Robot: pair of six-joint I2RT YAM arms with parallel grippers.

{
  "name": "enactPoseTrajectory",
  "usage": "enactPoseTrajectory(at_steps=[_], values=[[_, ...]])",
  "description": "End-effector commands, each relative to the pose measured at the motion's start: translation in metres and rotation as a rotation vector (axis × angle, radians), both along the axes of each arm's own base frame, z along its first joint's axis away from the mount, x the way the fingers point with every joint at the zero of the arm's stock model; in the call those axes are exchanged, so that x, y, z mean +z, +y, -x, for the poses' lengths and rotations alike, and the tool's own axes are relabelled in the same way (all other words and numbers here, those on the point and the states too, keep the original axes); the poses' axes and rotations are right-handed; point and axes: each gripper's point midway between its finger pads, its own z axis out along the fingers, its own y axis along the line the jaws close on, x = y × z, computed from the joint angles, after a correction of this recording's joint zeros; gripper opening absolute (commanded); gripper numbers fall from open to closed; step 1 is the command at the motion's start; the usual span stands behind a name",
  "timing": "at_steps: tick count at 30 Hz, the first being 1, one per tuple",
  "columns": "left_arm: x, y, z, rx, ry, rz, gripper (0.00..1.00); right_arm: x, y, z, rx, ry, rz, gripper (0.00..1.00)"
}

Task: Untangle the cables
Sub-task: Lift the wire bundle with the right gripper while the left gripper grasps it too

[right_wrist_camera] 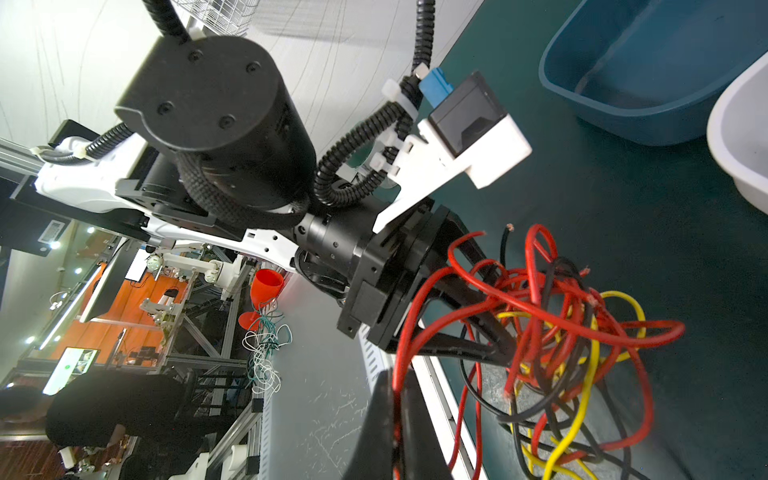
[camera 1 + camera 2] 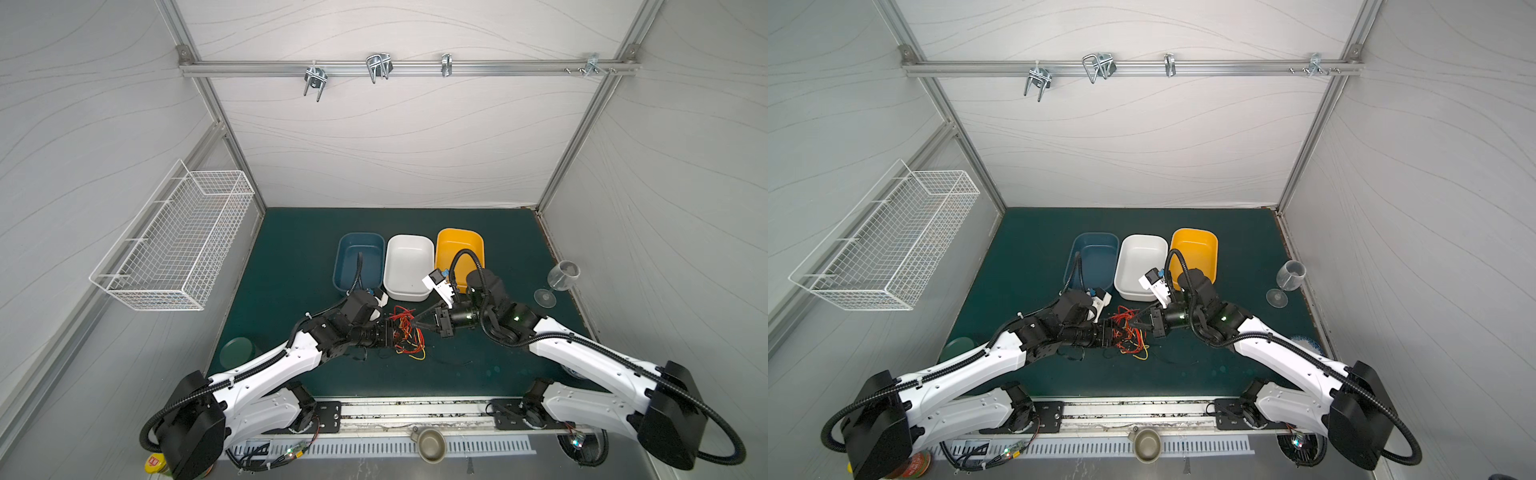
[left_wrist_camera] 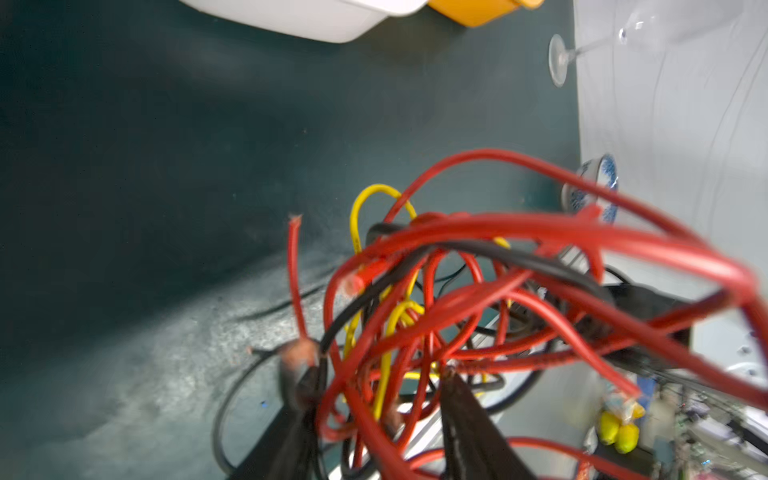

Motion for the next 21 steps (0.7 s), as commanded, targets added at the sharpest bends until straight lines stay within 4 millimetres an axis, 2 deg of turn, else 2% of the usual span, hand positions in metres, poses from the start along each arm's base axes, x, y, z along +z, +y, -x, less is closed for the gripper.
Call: enactPoseTrajectory(at_steps=[1,6,12,17,21], values=[[0.018,-0.005,-0.011,0.015,-0.072,0.028,0.30,0.009,-0.002,0.001,-0.003,-0.019,-0.036,0.00],[0.020,-0.003,-0.009,0.011,-0.071,0.022,0.00,-0.015,-0.011,-0.008,-0.076,0.011,0.040,0.00],[0.025,-0.001,-0.003,0.009,-0.061,0.046,0.00,-0.048,-0.041,-0.031,-0.247,0.063,0.127,0.01],[0.031,-0.003,0.001,0.012,-0.036,0.070,0.00,-0.071,-0.059,-0.039,-0.317,0.106,0.193,0.21],[0.033,-0.007,0.006,0.000,0.004,0.096,0.00,-0.086,-0.067,-0.039,-0.339,0.127,0.264,0.29]])
